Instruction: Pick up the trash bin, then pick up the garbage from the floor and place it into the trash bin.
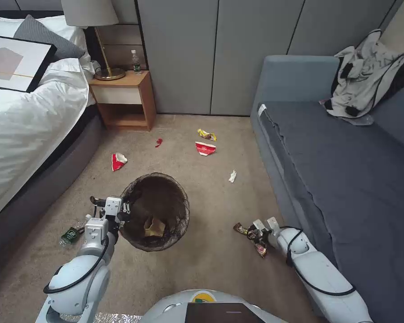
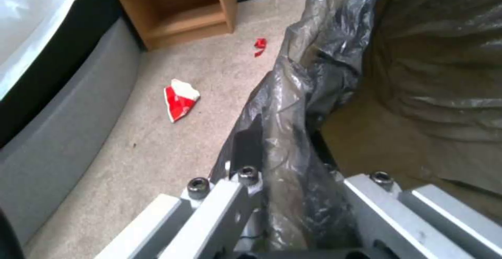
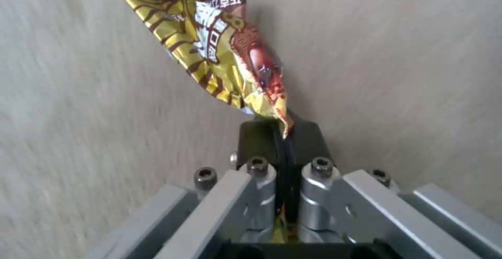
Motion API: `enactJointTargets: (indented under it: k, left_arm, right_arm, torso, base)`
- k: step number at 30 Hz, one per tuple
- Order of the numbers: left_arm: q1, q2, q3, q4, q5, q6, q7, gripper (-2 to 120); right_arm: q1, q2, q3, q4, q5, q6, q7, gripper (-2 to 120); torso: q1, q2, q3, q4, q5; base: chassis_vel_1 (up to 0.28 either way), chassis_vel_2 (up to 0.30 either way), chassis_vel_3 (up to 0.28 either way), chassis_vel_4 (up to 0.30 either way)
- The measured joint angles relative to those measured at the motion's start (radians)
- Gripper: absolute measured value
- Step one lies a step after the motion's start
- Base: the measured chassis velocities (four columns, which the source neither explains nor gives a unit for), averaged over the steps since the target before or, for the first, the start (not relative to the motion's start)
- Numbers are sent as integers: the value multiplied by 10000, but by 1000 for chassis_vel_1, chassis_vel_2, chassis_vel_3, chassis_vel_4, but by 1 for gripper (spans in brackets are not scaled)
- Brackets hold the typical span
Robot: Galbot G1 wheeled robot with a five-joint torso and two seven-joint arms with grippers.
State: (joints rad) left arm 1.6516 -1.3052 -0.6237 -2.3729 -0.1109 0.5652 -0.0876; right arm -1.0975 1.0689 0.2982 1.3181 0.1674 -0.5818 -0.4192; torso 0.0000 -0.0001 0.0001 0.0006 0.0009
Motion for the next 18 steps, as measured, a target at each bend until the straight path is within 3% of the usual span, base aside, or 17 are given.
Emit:
enactJointTargets:
  k: [8, 12, 18]
  left_arm:
    - [23, 42, 65, -87, -10, -5, 12, 3]
    - [8, 57, 132, -99, -10, -6, 25, 3]
    - [-17, 83, 186, -99, -11, -4, 31, 3]
  right_arm:
    - [-1007, -194, 1031, 2285, 953, 186, 307, 0]
    - [-1769, -602, 1445, 4508, 1910, 139, 707, 0]
    - [-1969, -715, 1623, 5370, 2241, 67, 851, 0]
  torso:
    - [1, 0, 0, -6, -6]
    - [0, 0, -1, -8, -10]
    - [0, 0, -1, -6, -12]
  base:
    - [0, 0, 0, 0]
    - [0, 0, 0, 0]
    - [0, 0, 0, 0]
